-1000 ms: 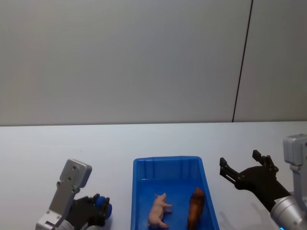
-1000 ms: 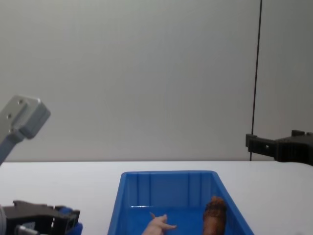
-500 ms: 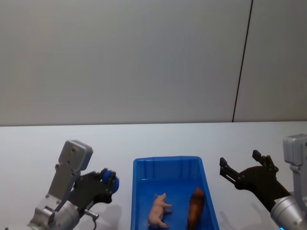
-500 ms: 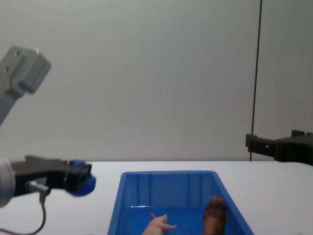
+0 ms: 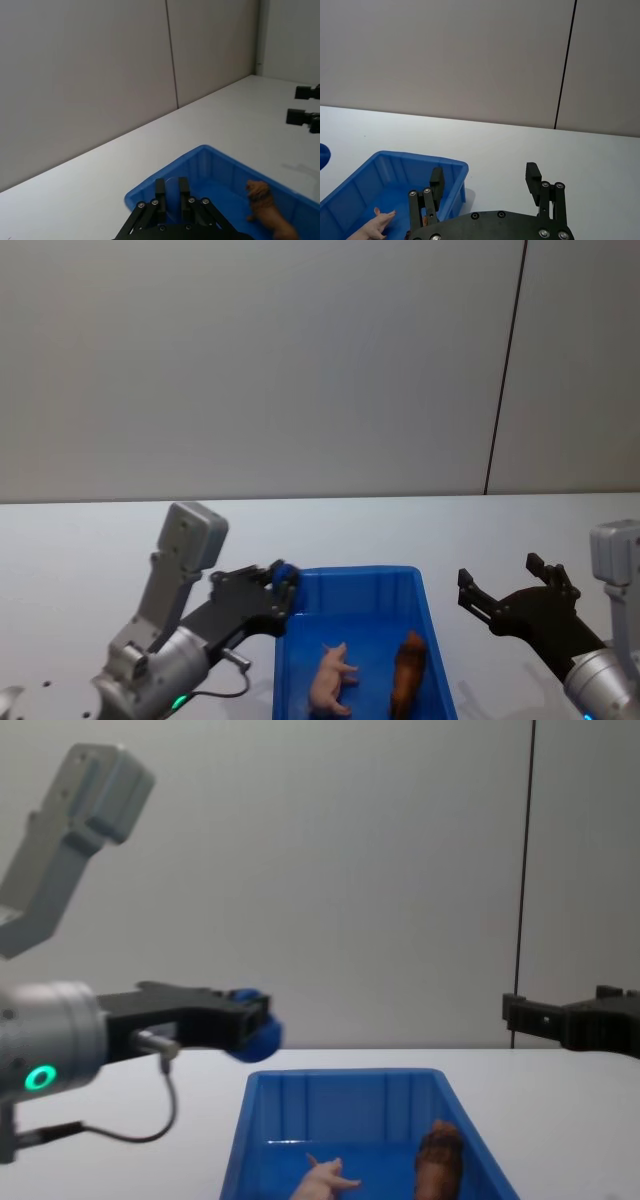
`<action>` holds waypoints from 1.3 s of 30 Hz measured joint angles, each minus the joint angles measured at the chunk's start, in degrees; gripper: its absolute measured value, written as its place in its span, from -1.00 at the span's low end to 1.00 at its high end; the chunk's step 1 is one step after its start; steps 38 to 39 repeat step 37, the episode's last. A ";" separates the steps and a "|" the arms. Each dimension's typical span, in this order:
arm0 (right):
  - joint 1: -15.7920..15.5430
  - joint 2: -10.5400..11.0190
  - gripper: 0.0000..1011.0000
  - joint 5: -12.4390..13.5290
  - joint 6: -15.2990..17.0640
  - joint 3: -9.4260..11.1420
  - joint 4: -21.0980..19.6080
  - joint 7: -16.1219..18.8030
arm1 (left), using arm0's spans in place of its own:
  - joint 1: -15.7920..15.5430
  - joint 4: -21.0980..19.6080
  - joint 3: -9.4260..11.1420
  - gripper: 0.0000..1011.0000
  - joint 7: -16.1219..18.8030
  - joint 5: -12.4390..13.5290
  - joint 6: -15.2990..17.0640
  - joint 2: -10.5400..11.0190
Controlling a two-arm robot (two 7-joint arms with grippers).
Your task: Pick up the two dolls from the table and place them into the box.
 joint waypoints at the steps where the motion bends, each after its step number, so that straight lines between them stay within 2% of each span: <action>1: 0.00 0.00 0.98 0.00 0.00 0.00 0.00 0.00 | -0.54 0.45 0.26 -0.72 -1.02 0.00 -0.26 -0.56; 2: 0.00 0.00 0.98 0.00 0.00 0.00 0.00 0.00 | -0.54 0.45 0.26 -0.71 -1.02 0.00 -0.26 -0.56; 5: 0.00 0.00 0.98 0.00 0.00 0.00 0.00 0.00 | -1.91 1.91 0.93 -0.46 -3.05 0.09 -0.65 -2.08; 8: 0.00 0.00 0.98 0.00 0.00 0.00 0.00 0.00 | -2.83 2.93 1.38 -0.30 -4.45 0.43 -0.91 -3.09; 9: 0.00 0.00 0.98 0.00 0.00 0.00 0.00 0.00 | -3.05 3.18 1.48 -0.30 -4.72 0.48 -0.97 -3.33; 13: 0.00 0.00 0.98 0.00 0.00 0.00 0.00 0.00 | -3.89 4.08 1.89 0.02 -5.83 0.79 -1.18 -4.18; 19: 0.00 0.00 0.98 0.00 0.00 0.00 0.00 0.00 | -4.79 5.11 2.34 0.42 -7.12 1.06 -1.44 -5.15; 21: 0.00 0.00 0.98 0.00 0.00 0.00 0.00 0.00 | -5.03 5.39 2.46 0.50 -7.46 1.17 -1.50 -5.41; 22: 0.00 0.00 0.98 0.00 0.00 0.00 0.00 0.00 | -5.09 5.47 2.50 0.61 -7.56 1.19 -1.52 -5.49; 27: 0.00 0.00 0.98 0.00 0.00 0.00 0.00 0.00 | -5.45 5.87 2.65 0.86 -8.05 1.32 -1.62 -5.86; 30: 0.00 0.00 0.98 0.00 0.00 0.00 0.00 0.00 | -5.61 6.05 2.73 0.98 -8.28 1.36 -1.66 -6.04; 39: 0.00 0.00 0.98 0.00 0.00 0.00 0.00 0.00 | -5.90 6.36 2.86 0.98 -8.68 1.43 -1.73 -6.34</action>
